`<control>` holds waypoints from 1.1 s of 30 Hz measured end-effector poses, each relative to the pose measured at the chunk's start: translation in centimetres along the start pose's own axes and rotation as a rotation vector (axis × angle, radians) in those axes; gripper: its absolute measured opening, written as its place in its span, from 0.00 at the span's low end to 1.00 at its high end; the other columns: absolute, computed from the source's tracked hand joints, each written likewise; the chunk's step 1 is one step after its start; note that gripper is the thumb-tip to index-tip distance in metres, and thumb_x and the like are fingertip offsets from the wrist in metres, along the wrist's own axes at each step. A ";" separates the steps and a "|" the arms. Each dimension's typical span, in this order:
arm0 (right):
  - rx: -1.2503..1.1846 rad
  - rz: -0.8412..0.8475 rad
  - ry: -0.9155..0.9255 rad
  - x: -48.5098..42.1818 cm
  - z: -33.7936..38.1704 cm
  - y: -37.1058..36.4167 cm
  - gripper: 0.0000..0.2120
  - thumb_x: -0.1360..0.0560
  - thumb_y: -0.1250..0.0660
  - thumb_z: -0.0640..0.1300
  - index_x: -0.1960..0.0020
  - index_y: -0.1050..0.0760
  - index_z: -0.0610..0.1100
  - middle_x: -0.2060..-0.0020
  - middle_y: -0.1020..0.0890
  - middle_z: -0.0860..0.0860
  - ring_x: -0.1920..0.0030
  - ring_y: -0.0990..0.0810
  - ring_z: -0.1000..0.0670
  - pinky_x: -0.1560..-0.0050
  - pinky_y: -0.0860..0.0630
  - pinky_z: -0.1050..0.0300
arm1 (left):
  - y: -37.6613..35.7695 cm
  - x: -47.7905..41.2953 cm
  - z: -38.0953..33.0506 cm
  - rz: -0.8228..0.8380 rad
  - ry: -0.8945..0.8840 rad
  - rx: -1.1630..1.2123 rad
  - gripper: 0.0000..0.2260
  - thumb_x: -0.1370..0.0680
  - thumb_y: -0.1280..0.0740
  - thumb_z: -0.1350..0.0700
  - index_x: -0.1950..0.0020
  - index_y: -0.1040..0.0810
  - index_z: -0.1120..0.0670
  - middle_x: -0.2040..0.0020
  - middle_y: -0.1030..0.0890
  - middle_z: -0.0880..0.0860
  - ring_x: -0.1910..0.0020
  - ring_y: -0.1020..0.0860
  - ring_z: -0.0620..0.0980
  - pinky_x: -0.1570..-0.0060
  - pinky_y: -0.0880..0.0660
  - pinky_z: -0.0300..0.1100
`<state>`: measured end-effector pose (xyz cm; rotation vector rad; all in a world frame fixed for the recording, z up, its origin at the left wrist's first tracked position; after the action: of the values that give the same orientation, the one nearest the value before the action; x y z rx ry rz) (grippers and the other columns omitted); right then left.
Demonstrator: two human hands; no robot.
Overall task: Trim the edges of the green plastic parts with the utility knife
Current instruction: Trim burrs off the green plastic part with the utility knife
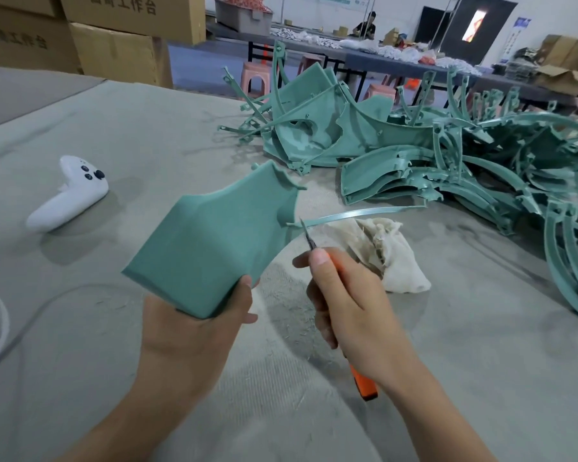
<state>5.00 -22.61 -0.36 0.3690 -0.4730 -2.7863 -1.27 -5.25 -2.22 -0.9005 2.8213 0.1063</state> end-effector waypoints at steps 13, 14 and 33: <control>-0.874 0.339 -0.486 0.3 -2.0 -2.8 0.29 0.23 0.45 0.64 0.54 0.16 0.42 0.76 0.28 0.49 0.85 0.33 0.55 0.85 0.37 0.66 | 0.1 0.0 -0.6 -0.015 -0.009 -0.001 0.06 0.29 0.27 0.64 0.61 0.19 0.53 0.65 0.15 0.45 0.74 0.18 0.49 0.76 0.23 0.37; -0.932 0.370 -0.497 0.3 -1.9 -3.1 0.28 0.23 0.45 0.63 0.55 0.17 0.42 0.77 0.28 0.49 0.86 0.33 0.56 0.86 0.37 0.66 | 0.1 0.1 -0.6 -0.016 -0.011 0.003 0.06 0.29 0.28 0.64 0.61 0.19 0.53 0.65 0.15 0.45 0.73 0.18 0.49 0.76 0.23 0.38; -1.387 0.544 -0.624 0.8 -1.6 -4.8 0.25 0.18 0.47 0.54 0.54 0.24 0.35 0.77 0.25 0.45 0.84 0.27 0.53 0.85 0.35 0.63 | -0.4 0.1 -0.7 0.015 -0.017 -0.097 0.04 0.29 0.28 0.64 0.64 0.20 0.59 0.69 0.17 0.51 0.77 0.20 0.42 0.76 0.30 0.25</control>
<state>3.60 -18.94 -3.71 -0.7992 1.0647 -1.9781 -1.19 -5.74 -1.56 -0.8937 2.8287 0.2544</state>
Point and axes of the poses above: each hand's wrist, its own x-axis away from the middle knuckle, its own y-axis out of the back of the hand, z = x × y, the point moved 8 cm from there along -x, towards the middle knuckle
